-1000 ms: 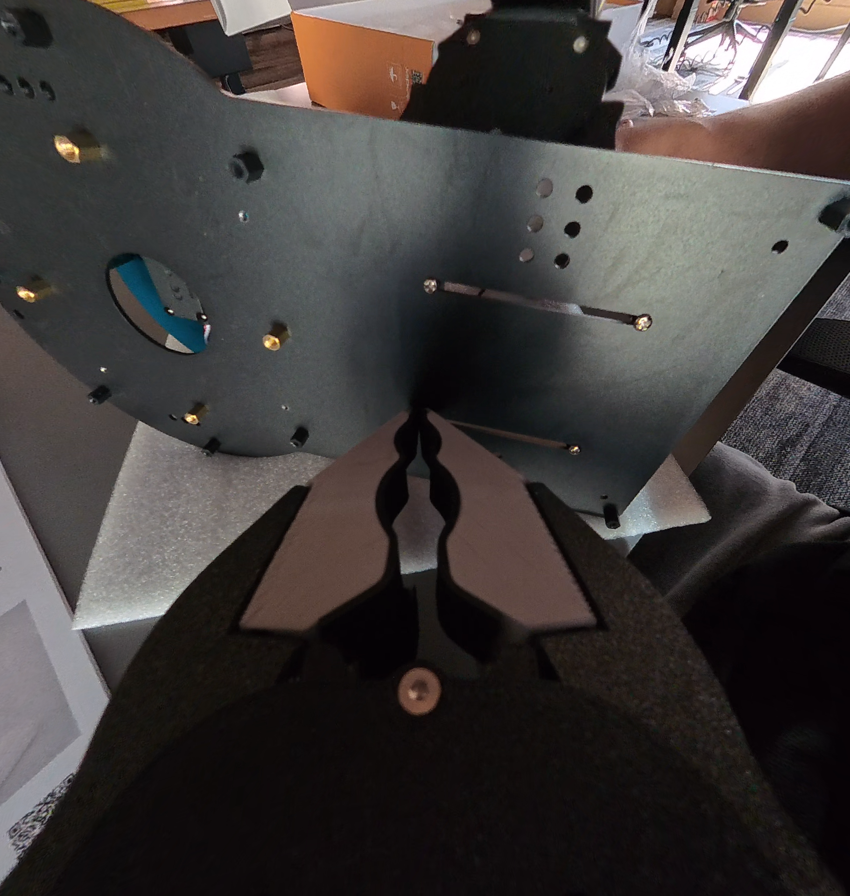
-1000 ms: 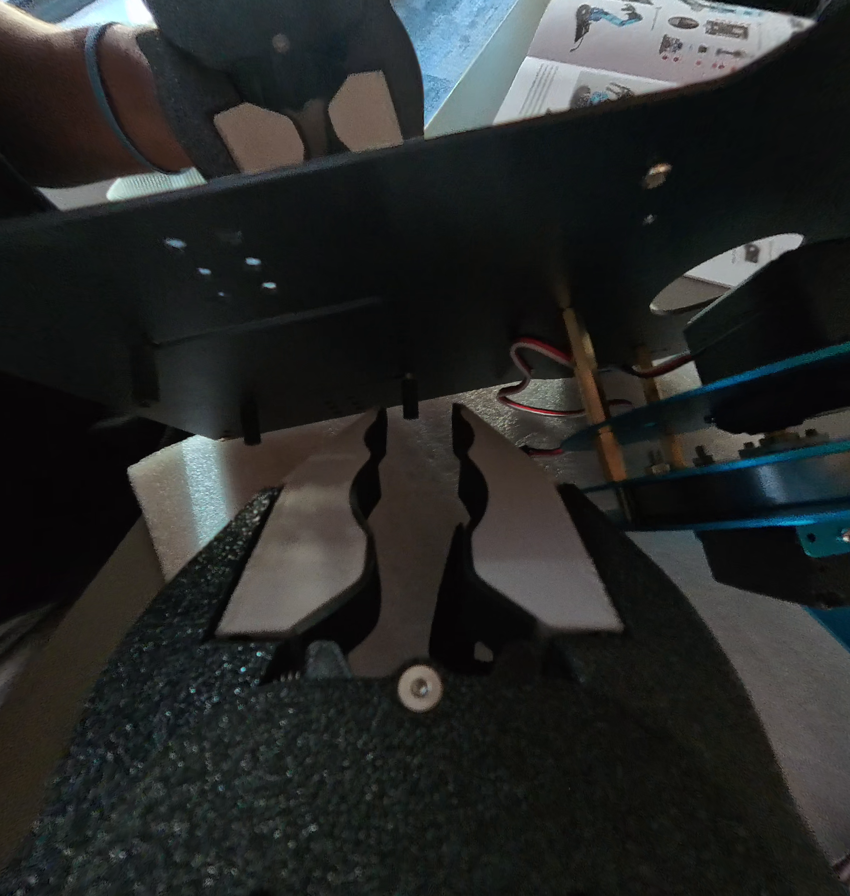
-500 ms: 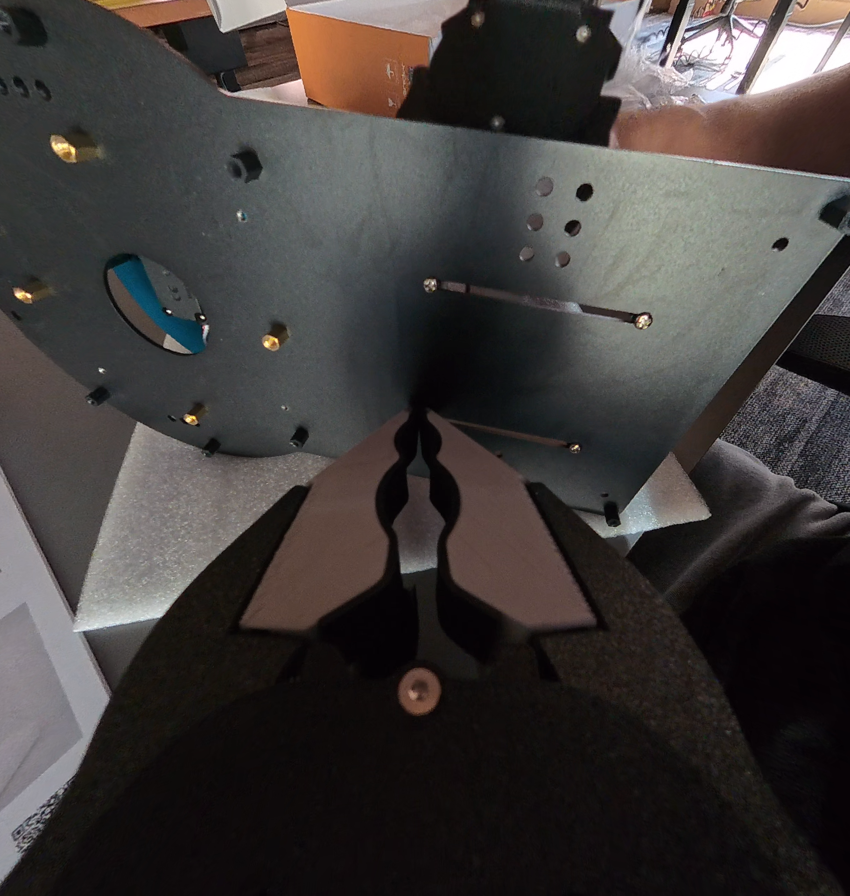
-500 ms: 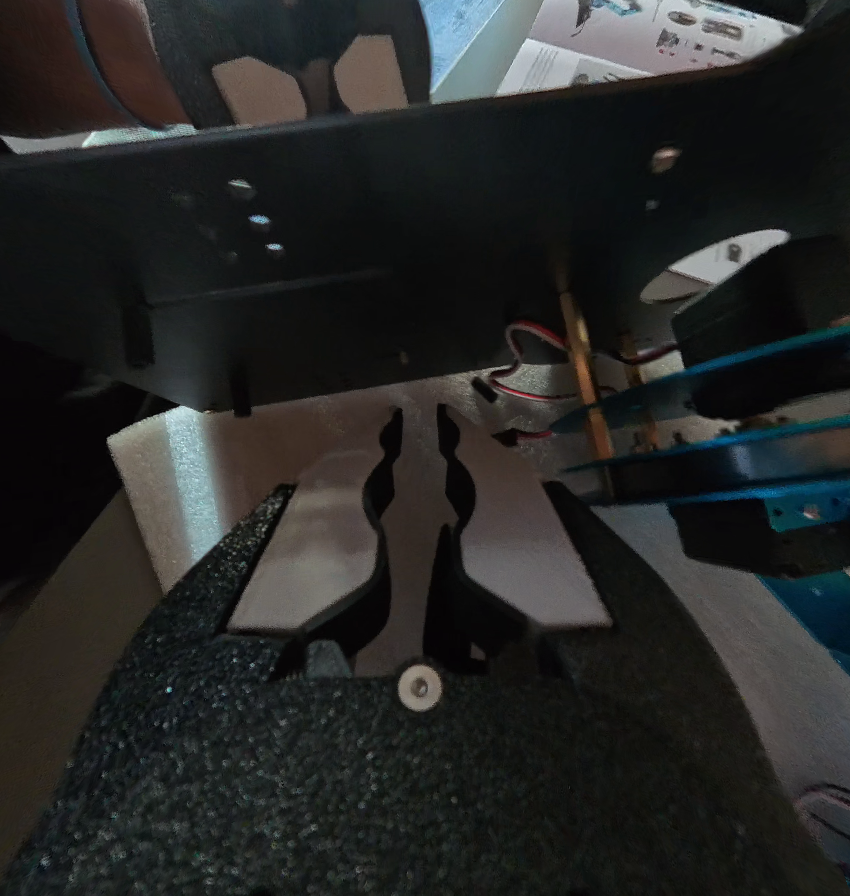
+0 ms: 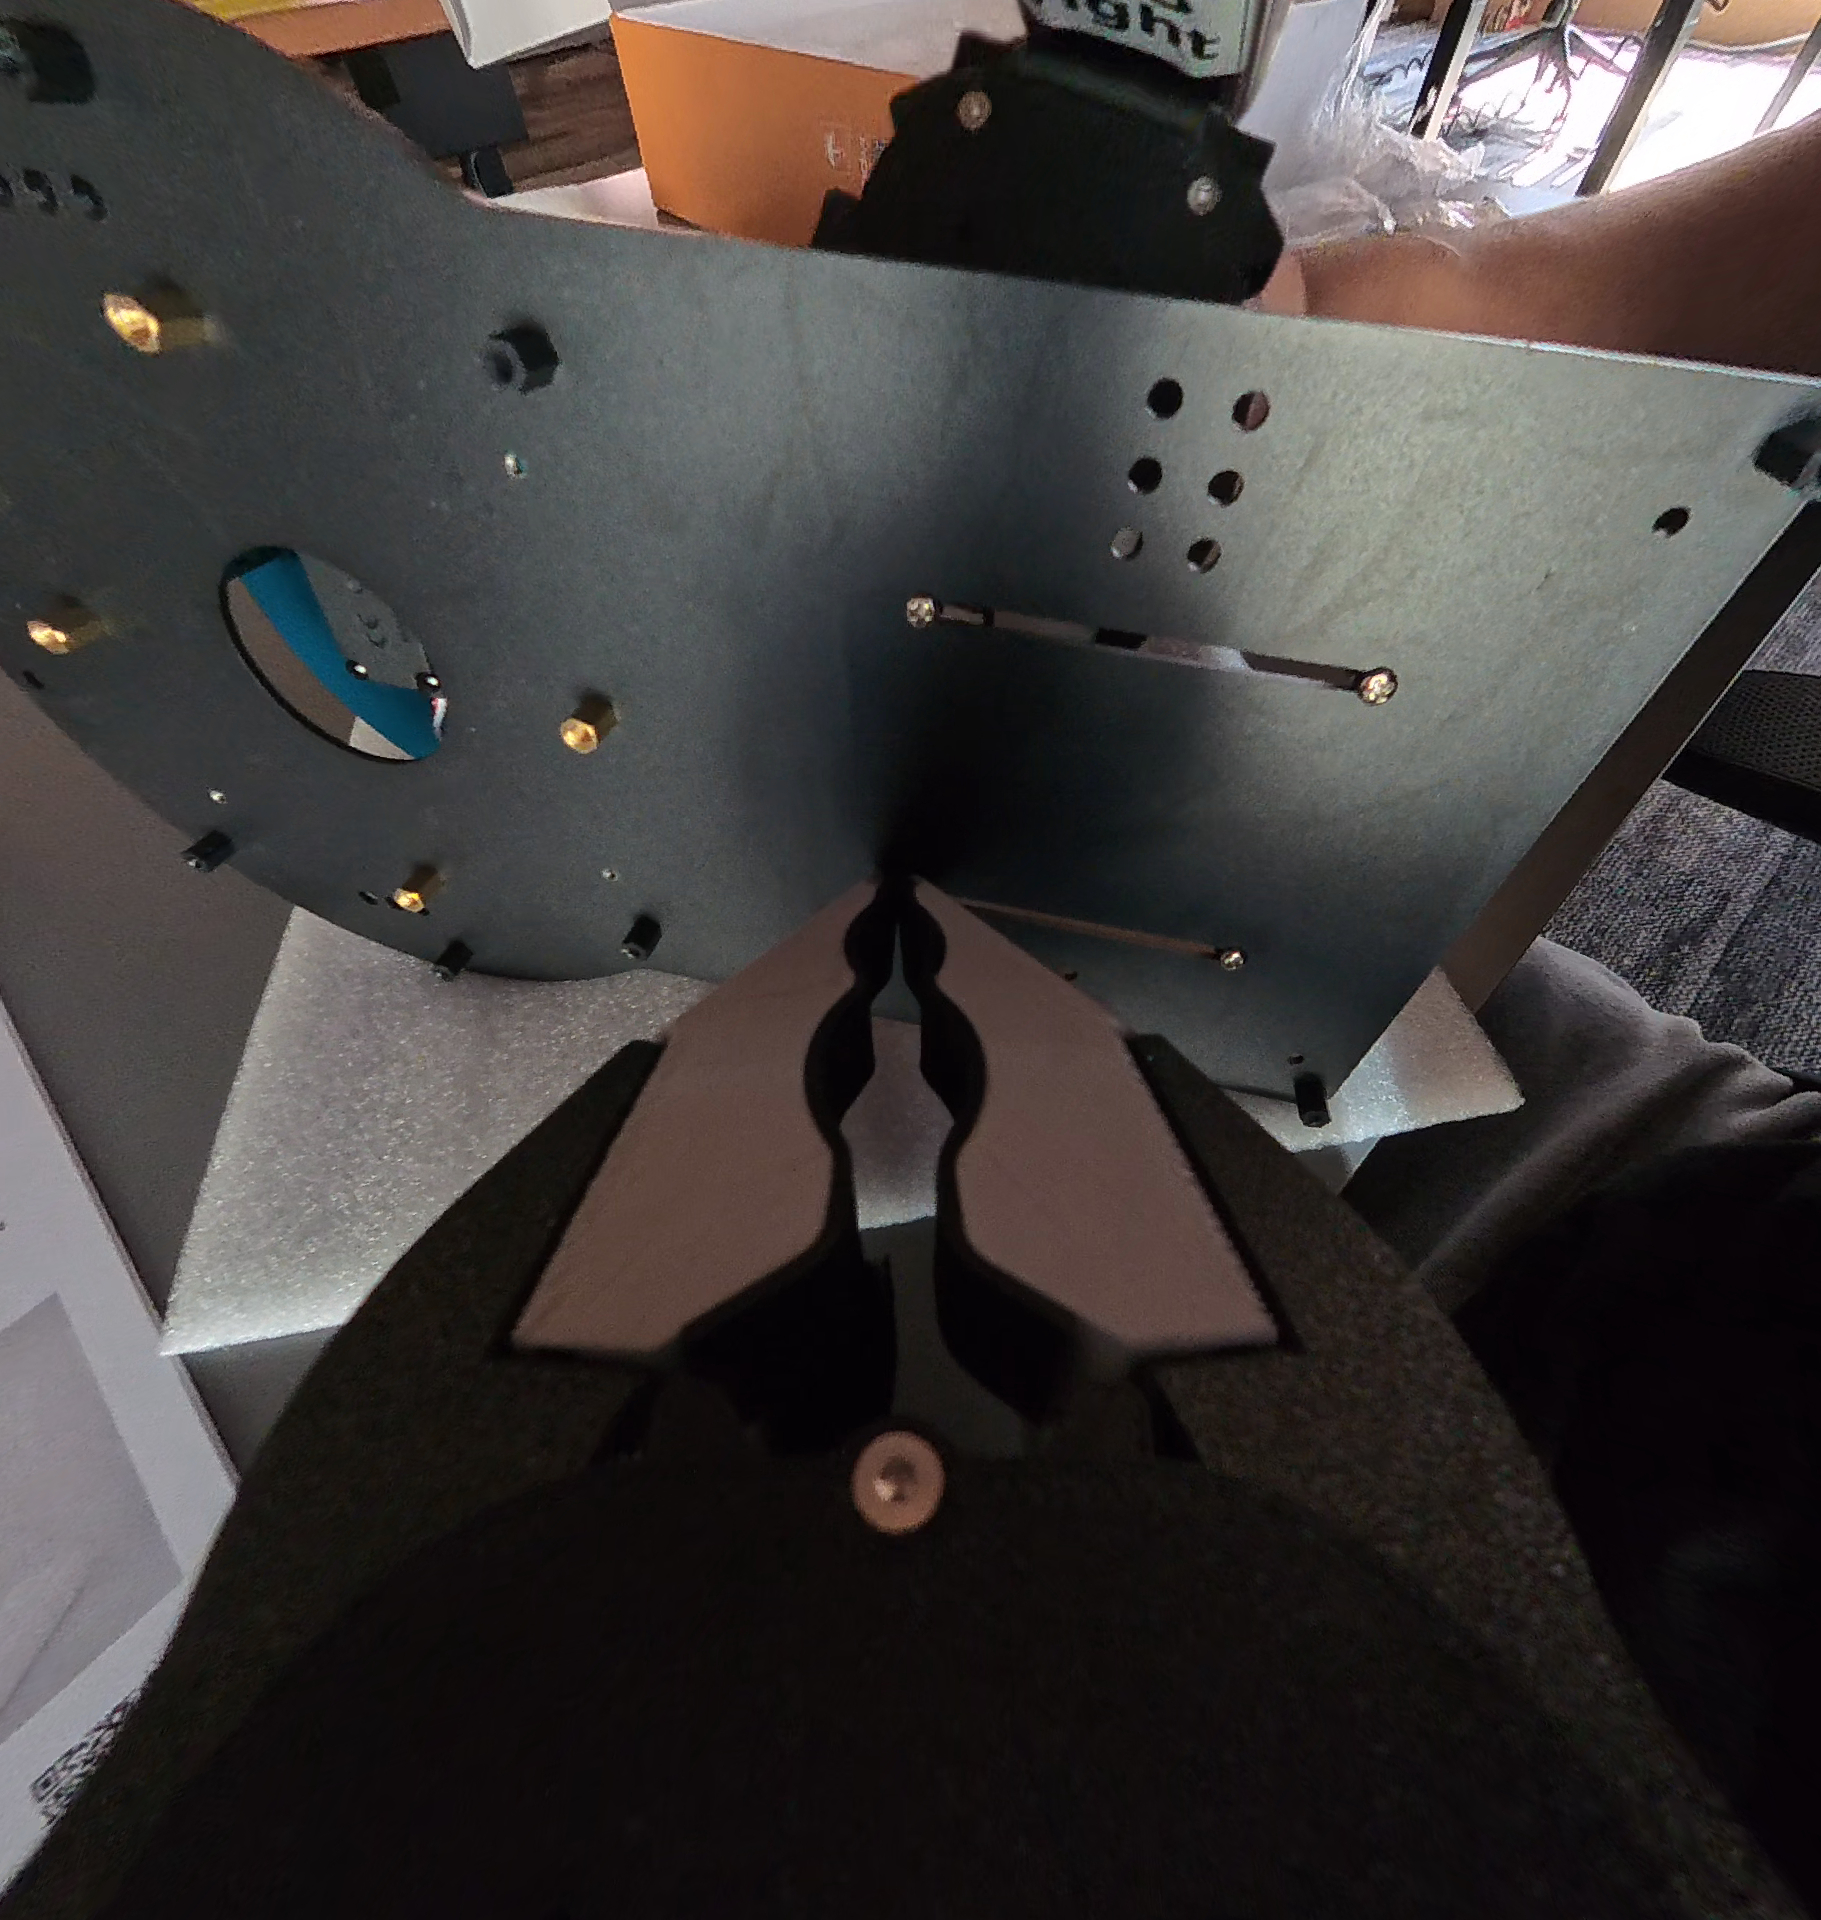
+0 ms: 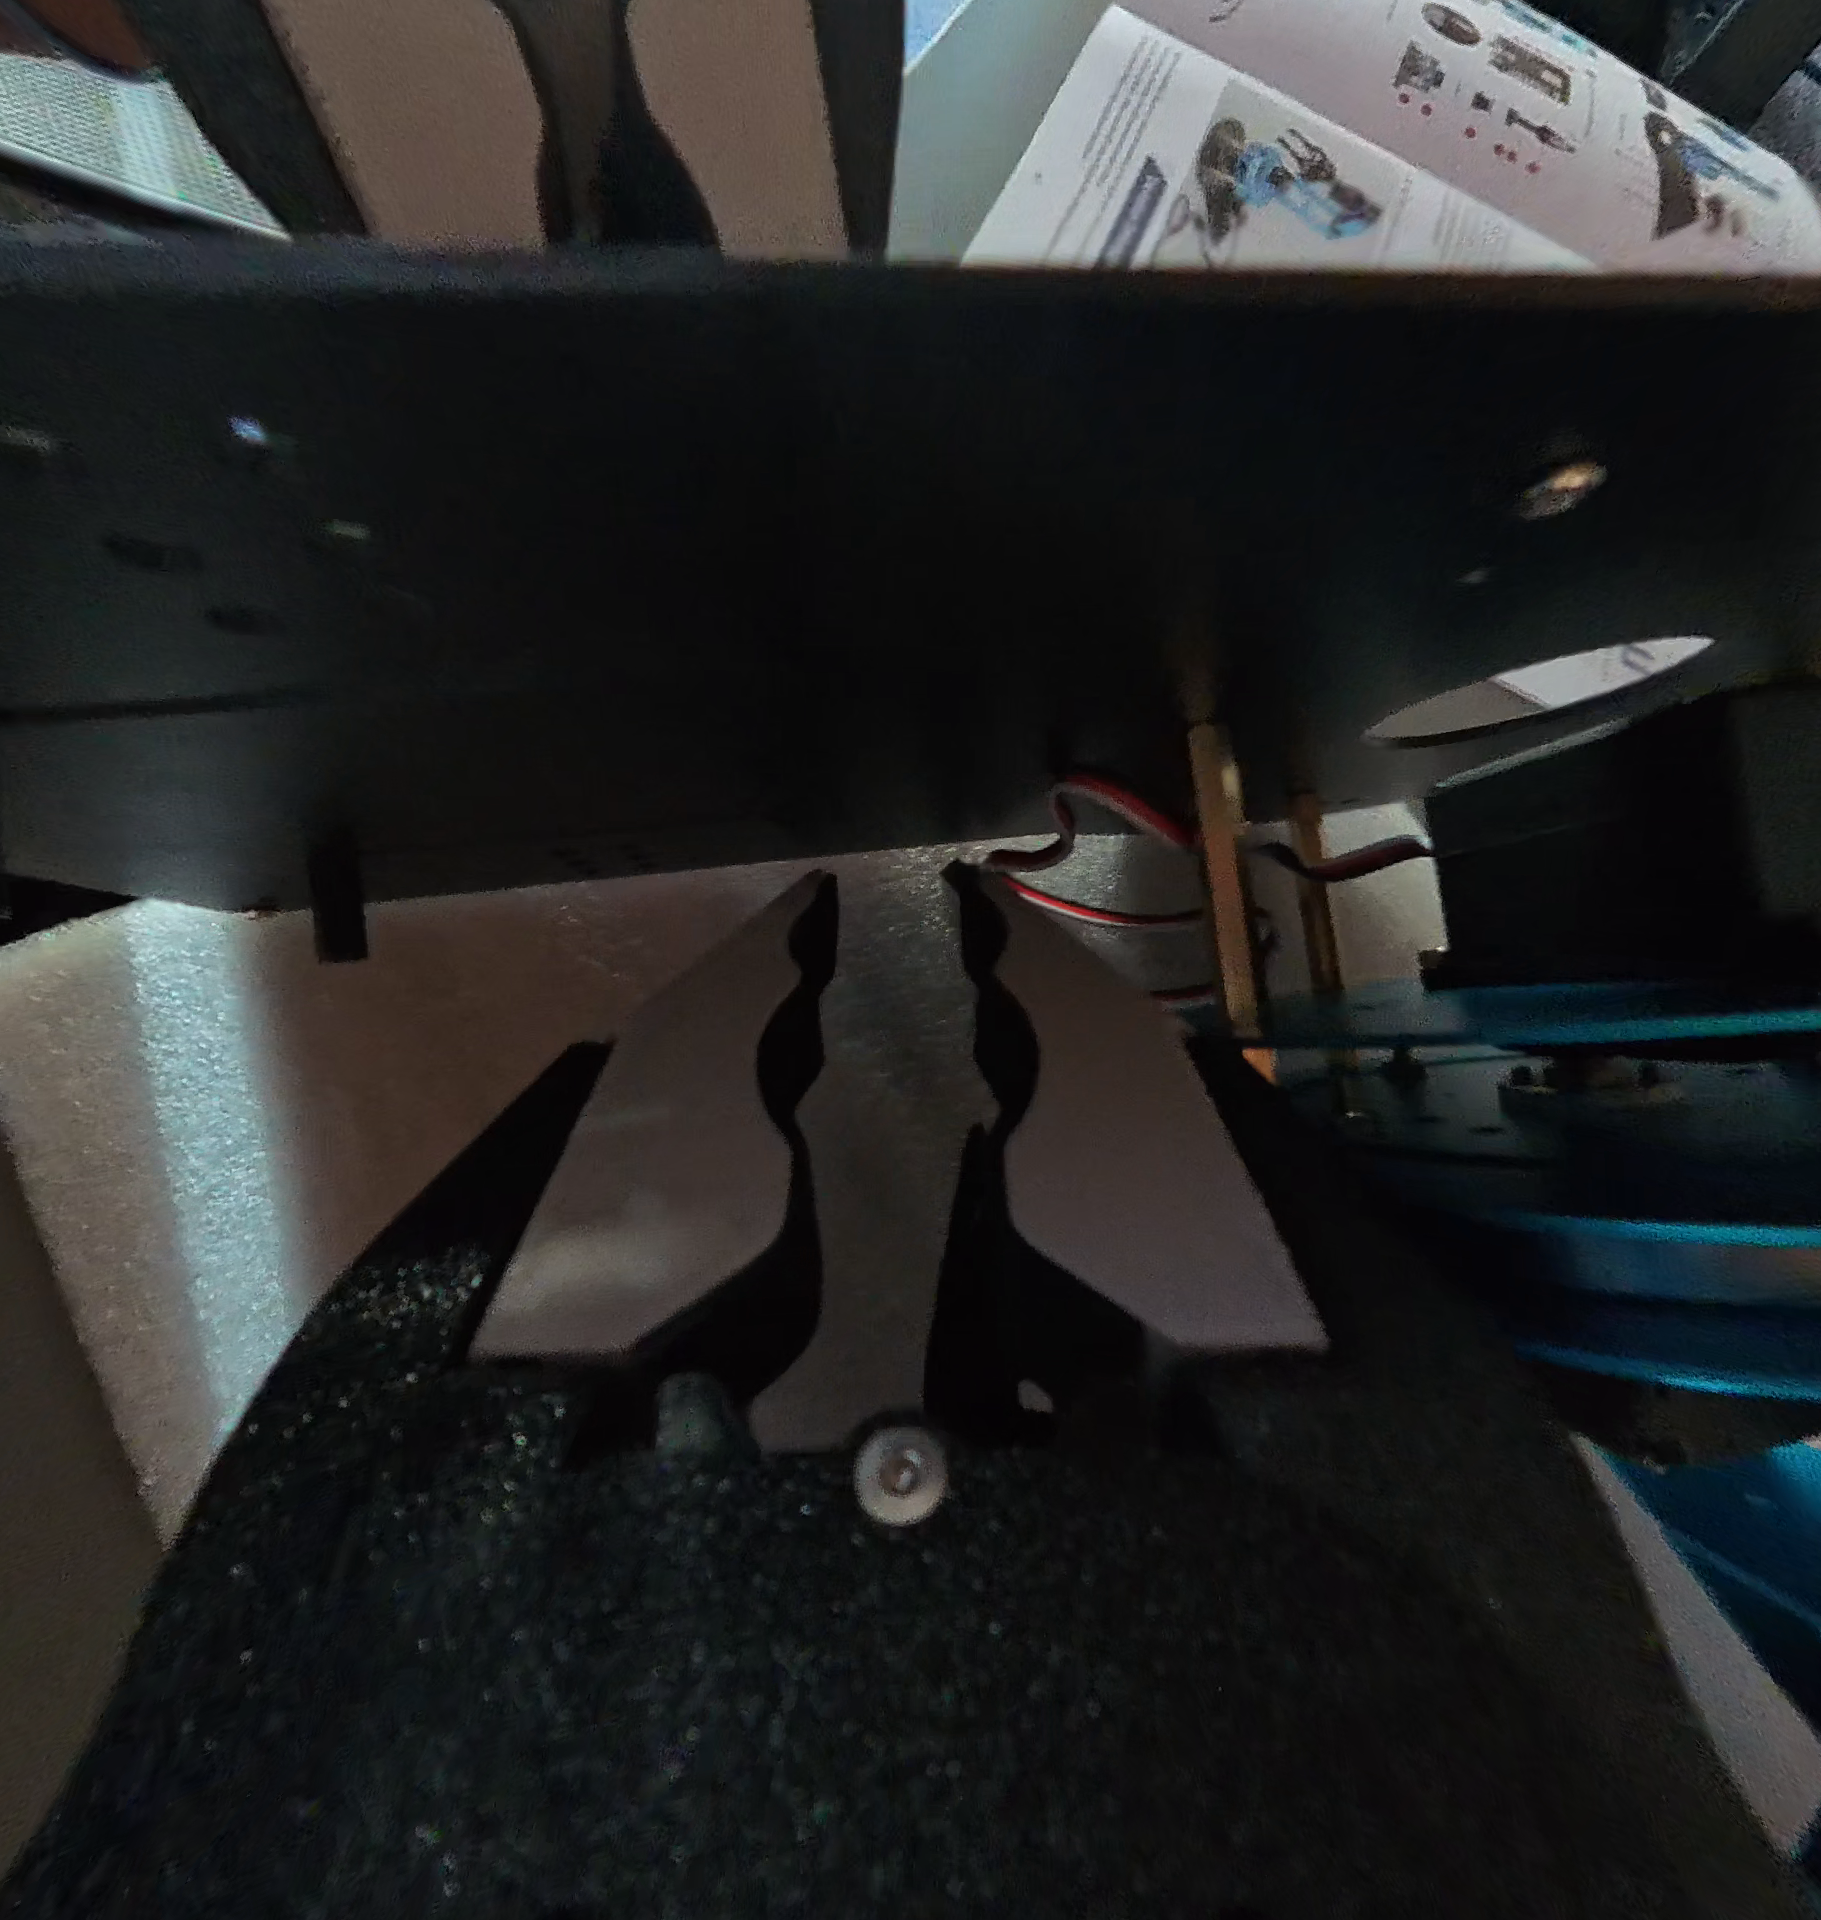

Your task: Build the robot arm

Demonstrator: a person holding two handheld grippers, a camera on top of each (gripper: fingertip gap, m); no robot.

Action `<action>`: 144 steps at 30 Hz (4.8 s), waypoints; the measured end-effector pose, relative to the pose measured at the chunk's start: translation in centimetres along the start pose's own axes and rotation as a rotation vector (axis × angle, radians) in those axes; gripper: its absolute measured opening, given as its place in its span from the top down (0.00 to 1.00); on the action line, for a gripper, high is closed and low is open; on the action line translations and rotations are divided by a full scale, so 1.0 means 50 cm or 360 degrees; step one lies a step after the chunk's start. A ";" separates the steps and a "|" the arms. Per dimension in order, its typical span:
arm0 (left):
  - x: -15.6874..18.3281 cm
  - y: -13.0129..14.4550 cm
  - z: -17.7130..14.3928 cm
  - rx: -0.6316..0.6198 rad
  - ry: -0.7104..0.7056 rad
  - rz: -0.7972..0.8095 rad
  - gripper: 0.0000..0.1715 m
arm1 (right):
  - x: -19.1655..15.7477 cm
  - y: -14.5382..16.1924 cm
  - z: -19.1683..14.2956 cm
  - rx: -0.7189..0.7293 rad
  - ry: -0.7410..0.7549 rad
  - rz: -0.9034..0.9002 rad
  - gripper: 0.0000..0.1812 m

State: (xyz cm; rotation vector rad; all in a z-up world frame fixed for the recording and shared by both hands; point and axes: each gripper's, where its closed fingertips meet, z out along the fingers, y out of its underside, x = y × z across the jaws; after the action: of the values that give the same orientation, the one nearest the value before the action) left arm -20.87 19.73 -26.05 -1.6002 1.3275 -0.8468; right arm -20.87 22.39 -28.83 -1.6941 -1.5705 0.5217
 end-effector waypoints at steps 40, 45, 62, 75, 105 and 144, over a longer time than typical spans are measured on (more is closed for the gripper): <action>0.000 0.001 0.000 -0.0033 0.0011 0.0007 1.00 | -0.015 -0.020 -0.045 0.0202 0.0077 0.0461 0.98; -0.001 0.001 0.000 -0.0026 0.0003 0.0002 1.00 | 0.016 0.004 -0.022 0.0036 0.0315 0.0343 0.90; 0.000 0.001 0.000 -0.0014 0.0086 -0.0076 1.00 | -0.007 0.022 0.007 -0.0027 0.0108 -0.0058 0.80; 0.000 0.001 -0.001 -0.0019 0.0149 -0.0169 1.00 | -0.006 0.014 0.012 -0.0010 0.0120 -0.0123 0.80; -0.001 0.002 0.001 -0.0075 0.0092 -0.0068 1.00 | 0.128 -0.021 -0.153 0.0342 0.0823 0.0908 0.78; -0.005 0.002 0.002 -0.0057 0.0049 -0.0060 1.00 | -0.005 -0.031 -0.197 0.0530 0.0294 0.0808 0.66</action>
State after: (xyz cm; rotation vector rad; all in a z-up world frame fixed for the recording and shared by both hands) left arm -20.89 20.00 -26.15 -1.6506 1.3450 -0.8780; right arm -14.70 19.65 -21.48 -1.8113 -0.8584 0.8039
